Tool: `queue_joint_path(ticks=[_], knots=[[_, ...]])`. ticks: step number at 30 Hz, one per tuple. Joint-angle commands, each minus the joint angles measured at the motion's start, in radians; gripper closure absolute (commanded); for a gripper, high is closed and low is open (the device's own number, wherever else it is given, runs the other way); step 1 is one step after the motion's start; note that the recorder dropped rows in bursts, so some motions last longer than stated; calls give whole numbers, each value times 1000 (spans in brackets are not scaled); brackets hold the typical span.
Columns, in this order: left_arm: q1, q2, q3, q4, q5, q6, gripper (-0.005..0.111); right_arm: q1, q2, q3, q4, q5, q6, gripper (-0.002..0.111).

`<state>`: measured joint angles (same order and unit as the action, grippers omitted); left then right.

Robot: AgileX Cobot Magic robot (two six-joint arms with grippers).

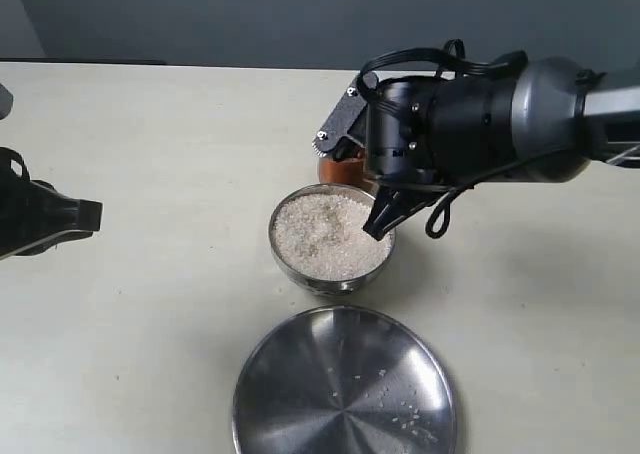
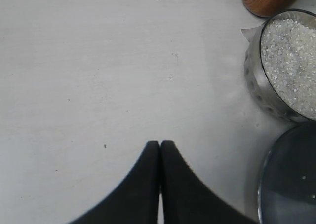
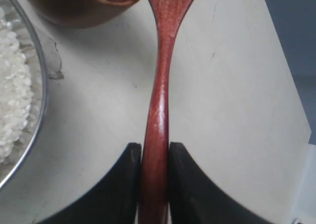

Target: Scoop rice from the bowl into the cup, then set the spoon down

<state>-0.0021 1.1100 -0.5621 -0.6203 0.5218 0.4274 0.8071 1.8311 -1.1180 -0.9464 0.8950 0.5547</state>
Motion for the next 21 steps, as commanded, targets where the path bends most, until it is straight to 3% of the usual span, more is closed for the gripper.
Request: queue_joint_path(ticks=[1,6,16,21], knots=[[-2,3,3,-12,-6,0,106,33,1,-6,-39,4,-4,109],[-2,3,3,-14,-4,0,106,32,1,-6,-28,29,0,109],[-2,3,3,-5,9,1,106,31,-109,-4,50,-32,324,109],[-2,3,3,8,16,1,106,-7,-183,62,168,-24,346,109]])
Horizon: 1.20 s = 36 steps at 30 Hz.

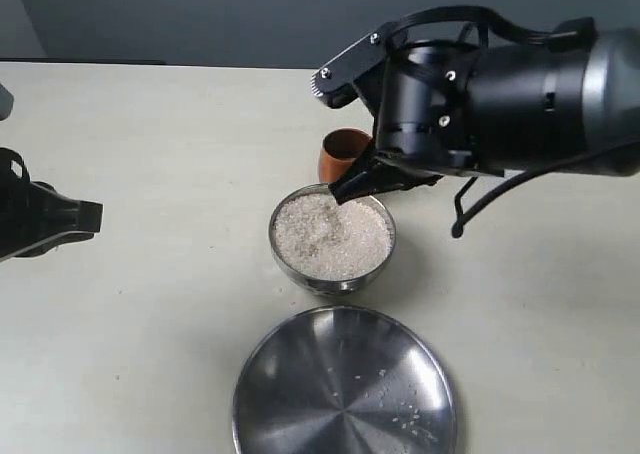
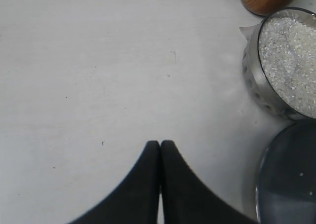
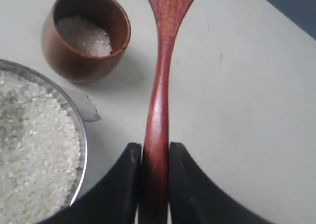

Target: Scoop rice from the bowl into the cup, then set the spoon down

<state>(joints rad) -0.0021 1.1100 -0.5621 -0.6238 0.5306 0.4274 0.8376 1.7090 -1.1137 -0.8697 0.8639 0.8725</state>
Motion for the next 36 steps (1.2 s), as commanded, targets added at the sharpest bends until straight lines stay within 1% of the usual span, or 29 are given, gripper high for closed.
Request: queue_joint_path(ticks=[1,4,7,10,13,17,24,29,33,36], knots=[[-2,3,3,11,7,1,106,-51,-81,88,119,7,44,109],[-2,3,3,11,7,1,106,-81,-144,191,165,-28,47,109],[-2,3,3,11,0,1,106,-81,-208,277,171,-62,64,109],[-2,3,3,11,-6,1,106,-81,-263,342,283,-141,48,109],[-2,3,3,11,-7,1,106,-72,-288,393,402,-180,-19,109],[-2,3,3,11,-4,-1,106,-37,-311,473,430,-182,-24,109],[-2,3,3,11,-4,-1,106,72,-344,557,484,-190,-35,109],[-2,3,3,13,-4,-1,106,197,-369,560,545,-180,-45,109],[-2,3,3,13,-4,-1,106,276,-374,560,624,-179,-71,109],[-2,3,3,13,-4,-1,106,331,-374,560,644,-207,-83,109]])
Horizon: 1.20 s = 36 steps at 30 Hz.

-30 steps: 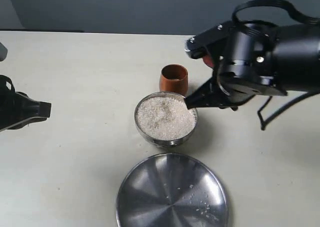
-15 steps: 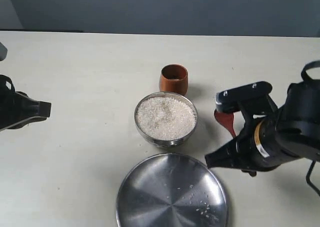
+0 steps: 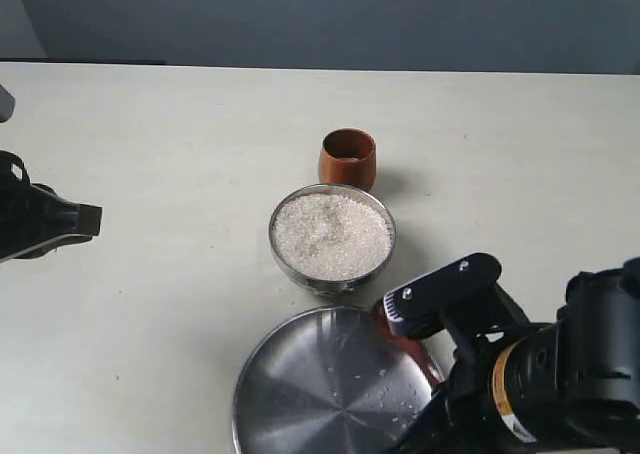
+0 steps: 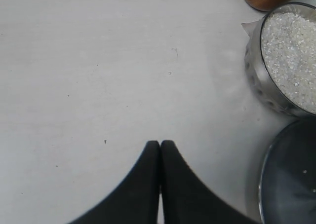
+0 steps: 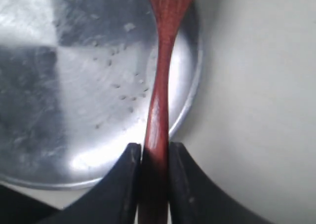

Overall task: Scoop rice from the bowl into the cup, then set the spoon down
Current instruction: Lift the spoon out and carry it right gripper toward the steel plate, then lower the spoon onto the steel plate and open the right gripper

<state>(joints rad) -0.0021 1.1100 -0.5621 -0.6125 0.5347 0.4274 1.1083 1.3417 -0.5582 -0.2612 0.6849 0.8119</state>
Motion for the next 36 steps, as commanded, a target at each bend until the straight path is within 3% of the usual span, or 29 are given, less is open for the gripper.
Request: queue_joint_path(ticks=[1,5,27,29,34,36], knots=[[-2,3,3,2,-8,-1,106,78,-7,4,41,-51,-25,109],[-2,3,3,2,-8,-1,106,121,-7,4,45,-123,-26,109],[-2,3,3,0,-6,-1,106,121,164,4,-6,-274,-31,109],[-2,3,3,0,-6,-1,106,121,169,4,-15,-276,-31,102],[-2,3,3,0,-6,-1,106,121,169,4,-25,-276,-31,63],[-2,3,3,0,-6,-1,106,121,169,4,-25,-276,-31,59]])
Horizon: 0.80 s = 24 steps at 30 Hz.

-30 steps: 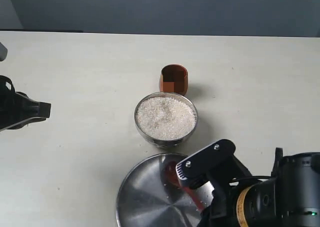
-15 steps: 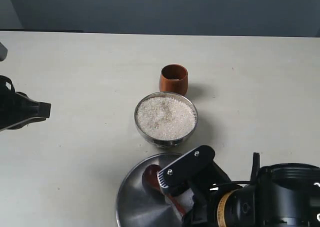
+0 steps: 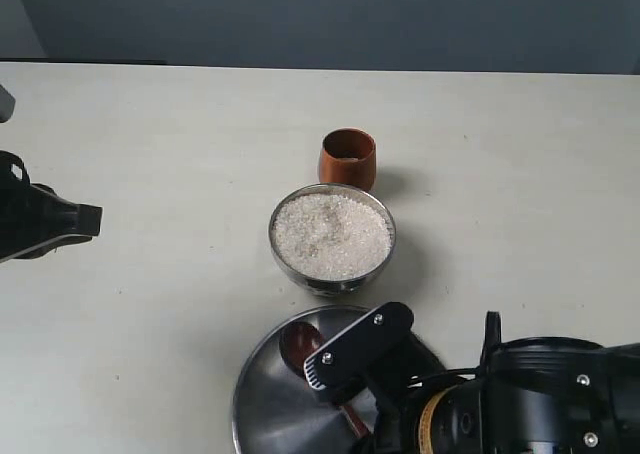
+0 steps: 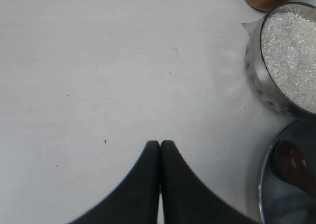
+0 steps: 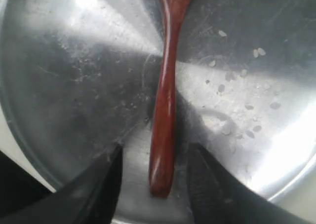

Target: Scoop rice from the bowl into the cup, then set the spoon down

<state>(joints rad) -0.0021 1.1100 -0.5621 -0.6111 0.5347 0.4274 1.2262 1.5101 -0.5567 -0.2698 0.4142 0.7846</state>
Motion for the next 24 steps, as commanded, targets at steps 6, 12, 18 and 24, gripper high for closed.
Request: queue_joint_path(ticks=[6,12,18,24], knots=[[-2,3,3,-1,-6,-1,106,3,-36,3,-100,24,45,66],[-2,-1,3,-29,16,-1,106,3,-178,3,-398,206,275,108],[-2,-53,3,-31,109,1,106,3,-403,3,-571,459,499,108],[-2,-194,3,-39,165,0,106,3,-582,3,-588,541,499,108]])
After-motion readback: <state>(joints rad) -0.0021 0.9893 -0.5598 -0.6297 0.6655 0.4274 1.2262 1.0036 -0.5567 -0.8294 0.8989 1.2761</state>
